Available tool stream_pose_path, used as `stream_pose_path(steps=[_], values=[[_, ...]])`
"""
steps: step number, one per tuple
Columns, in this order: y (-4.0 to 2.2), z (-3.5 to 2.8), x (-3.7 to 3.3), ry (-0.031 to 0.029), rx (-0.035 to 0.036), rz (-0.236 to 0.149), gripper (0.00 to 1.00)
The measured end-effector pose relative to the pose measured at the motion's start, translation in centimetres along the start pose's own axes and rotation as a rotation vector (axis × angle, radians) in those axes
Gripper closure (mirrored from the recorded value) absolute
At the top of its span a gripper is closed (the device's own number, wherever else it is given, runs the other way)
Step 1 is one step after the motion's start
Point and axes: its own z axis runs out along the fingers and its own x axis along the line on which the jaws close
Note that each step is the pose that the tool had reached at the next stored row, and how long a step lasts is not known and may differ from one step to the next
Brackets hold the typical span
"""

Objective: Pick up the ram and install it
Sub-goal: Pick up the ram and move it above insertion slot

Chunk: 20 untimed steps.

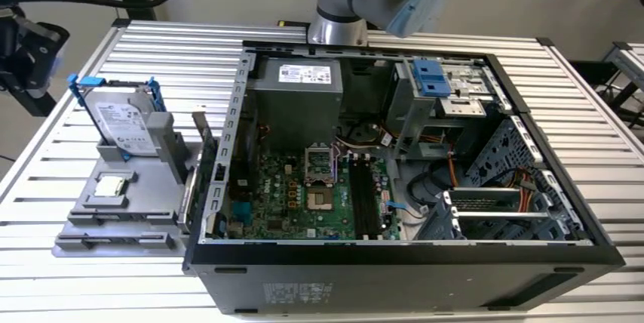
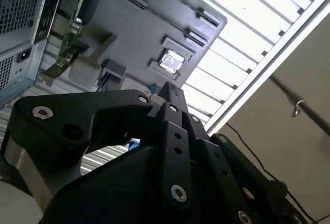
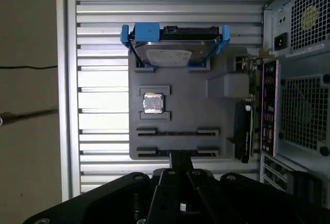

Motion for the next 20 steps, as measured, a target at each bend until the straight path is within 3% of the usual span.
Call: stream_pose_path(steps=[10,20], values=[[-2.66,-0.11,-0.06,0.0003,0.0000,0.000,1.00],[-2.88,-0.12,-0.12,0.0002,0.0000,0.000,1.00]])
